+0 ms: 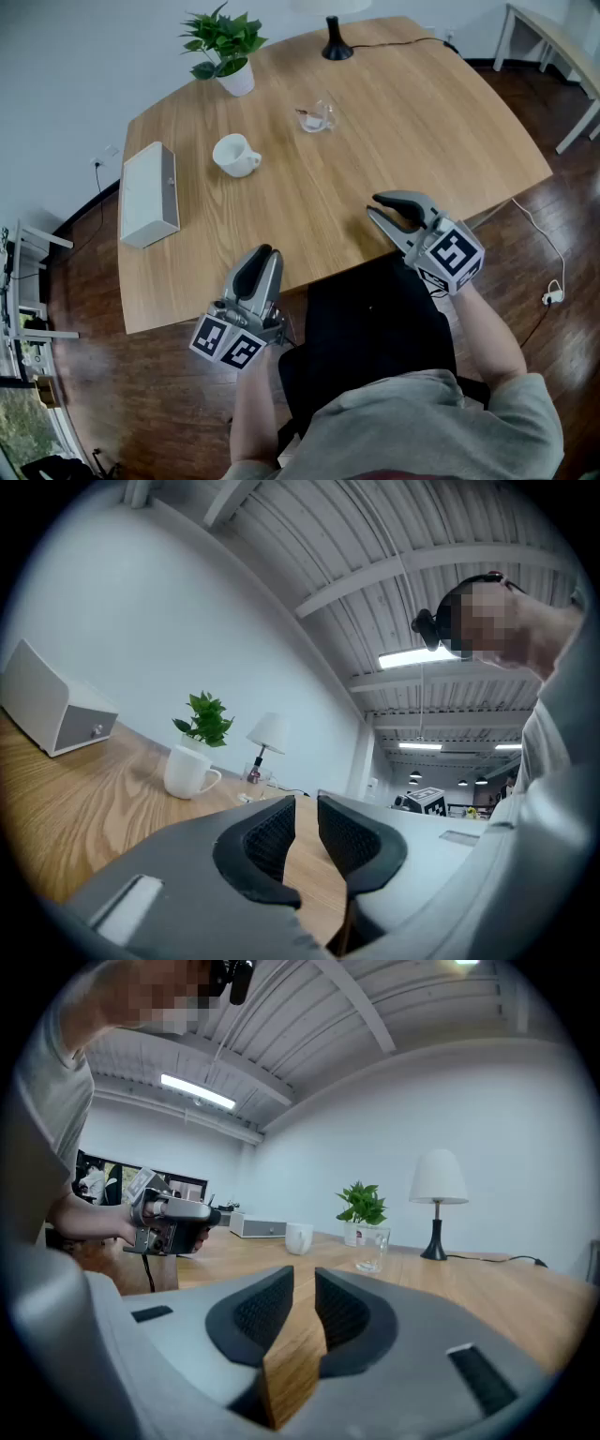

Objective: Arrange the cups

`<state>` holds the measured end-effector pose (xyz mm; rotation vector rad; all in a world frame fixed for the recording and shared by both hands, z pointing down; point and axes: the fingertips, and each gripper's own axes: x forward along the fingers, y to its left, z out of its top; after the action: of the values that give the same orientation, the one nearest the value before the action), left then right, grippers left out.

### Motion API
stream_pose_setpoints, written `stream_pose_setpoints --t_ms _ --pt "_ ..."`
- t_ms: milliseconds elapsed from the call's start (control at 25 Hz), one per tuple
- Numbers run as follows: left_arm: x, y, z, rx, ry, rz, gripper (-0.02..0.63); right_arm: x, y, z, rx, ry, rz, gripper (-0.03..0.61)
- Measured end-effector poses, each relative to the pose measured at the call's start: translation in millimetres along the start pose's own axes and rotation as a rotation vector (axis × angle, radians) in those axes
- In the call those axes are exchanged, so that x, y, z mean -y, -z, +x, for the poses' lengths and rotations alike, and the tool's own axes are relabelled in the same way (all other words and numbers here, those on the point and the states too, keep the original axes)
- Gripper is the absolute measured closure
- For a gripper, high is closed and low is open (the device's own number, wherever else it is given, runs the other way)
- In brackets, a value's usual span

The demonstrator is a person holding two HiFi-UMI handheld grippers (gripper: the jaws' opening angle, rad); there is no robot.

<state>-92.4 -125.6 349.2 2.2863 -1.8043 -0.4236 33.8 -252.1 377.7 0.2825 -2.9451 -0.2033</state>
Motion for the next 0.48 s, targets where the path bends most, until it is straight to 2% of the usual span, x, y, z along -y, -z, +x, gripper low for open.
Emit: stream_pose_setpoints --t_ms 480 --pt "1.4 0.0 0.5 0.001 -0.002 -0.004 0.548 -0.6 0.6 -1.9 -0.002 0.001 -0.007 0.508"
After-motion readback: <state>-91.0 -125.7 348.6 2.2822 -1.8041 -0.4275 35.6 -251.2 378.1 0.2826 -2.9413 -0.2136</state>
